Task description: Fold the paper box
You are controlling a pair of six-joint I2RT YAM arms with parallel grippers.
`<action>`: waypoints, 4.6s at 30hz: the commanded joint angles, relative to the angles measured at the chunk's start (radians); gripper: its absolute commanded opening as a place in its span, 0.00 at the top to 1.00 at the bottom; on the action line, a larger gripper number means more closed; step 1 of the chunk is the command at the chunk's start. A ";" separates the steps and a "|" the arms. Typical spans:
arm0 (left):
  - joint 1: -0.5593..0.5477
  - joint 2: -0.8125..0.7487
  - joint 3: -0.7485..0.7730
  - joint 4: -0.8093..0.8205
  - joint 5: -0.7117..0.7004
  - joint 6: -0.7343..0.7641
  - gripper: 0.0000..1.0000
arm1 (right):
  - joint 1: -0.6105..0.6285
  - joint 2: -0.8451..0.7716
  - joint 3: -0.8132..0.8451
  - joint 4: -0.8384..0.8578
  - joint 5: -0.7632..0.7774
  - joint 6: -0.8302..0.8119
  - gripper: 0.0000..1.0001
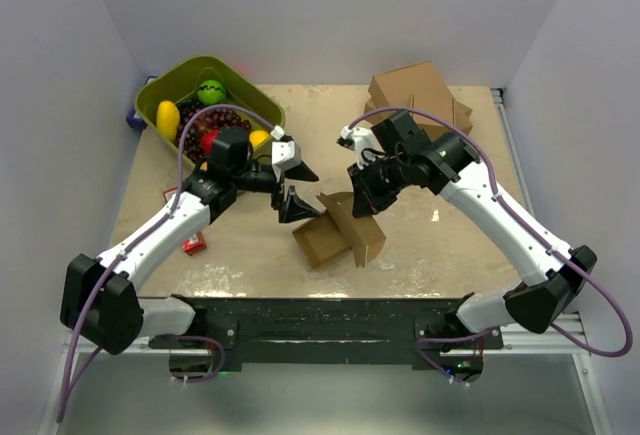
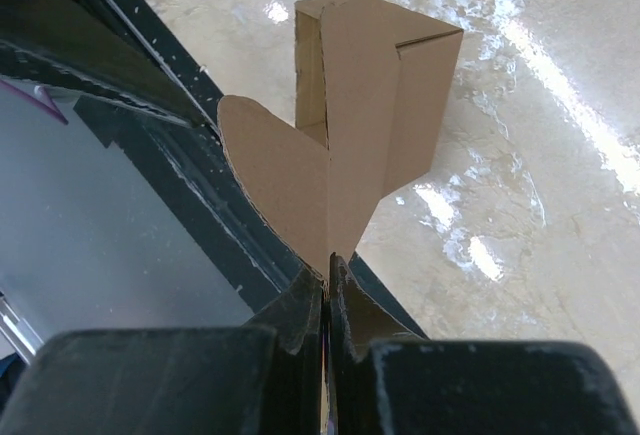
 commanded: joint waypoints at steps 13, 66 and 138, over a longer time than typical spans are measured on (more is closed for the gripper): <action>-0.078 0.106 0.068 -0.003 0.016 -0.031 0.27 | -0.003 -0.006 0.001 0.030 -0.089 -0.067 1.00; -0.087 0.054 -0.042 0.182 -0.501 -0.282 1.00 | -0.160 -0.486 -0.387 0.666 0.419 0.323 0.08; -0.123 0.157 0.016 0.148 -0.789 -0.225 1.00 | -0.014 -0.103 -0.735 1.109 0.756 0.428 1.00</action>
